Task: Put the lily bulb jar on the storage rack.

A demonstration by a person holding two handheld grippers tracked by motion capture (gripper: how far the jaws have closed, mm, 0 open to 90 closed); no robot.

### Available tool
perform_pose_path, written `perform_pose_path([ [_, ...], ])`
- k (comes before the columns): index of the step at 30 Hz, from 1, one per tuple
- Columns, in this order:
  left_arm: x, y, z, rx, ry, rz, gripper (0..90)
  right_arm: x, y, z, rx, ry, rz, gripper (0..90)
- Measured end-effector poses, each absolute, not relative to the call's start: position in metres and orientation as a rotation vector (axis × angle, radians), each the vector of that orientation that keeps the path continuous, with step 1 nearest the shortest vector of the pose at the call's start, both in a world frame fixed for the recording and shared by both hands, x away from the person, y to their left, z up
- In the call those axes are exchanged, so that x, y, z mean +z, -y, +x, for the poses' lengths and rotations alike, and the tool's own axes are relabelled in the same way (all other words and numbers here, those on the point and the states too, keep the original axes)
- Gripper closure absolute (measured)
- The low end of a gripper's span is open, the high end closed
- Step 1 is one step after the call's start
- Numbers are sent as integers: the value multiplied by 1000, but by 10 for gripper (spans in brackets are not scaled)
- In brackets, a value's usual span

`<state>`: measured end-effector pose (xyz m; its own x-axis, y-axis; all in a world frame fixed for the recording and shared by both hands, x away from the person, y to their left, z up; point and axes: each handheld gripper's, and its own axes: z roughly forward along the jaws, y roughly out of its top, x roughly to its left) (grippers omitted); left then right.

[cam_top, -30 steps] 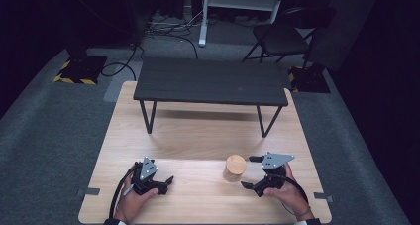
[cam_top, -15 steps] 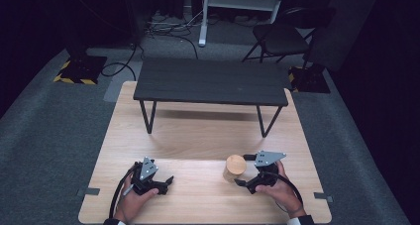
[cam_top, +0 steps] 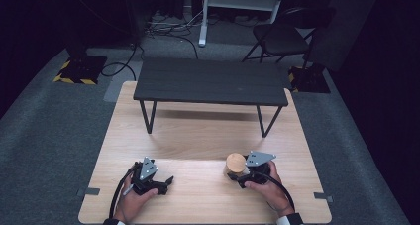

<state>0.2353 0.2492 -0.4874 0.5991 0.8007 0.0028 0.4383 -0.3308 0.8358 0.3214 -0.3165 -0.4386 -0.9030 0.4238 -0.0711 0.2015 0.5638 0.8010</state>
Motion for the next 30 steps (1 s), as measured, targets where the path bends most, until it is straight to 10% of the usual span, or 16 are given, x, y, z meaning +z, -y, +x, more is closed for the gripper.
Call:
perform_pose_path([
  [30,-487,-249,235,534,-983,1970,19,-413,325,322,1305,-2511,599,250],
])
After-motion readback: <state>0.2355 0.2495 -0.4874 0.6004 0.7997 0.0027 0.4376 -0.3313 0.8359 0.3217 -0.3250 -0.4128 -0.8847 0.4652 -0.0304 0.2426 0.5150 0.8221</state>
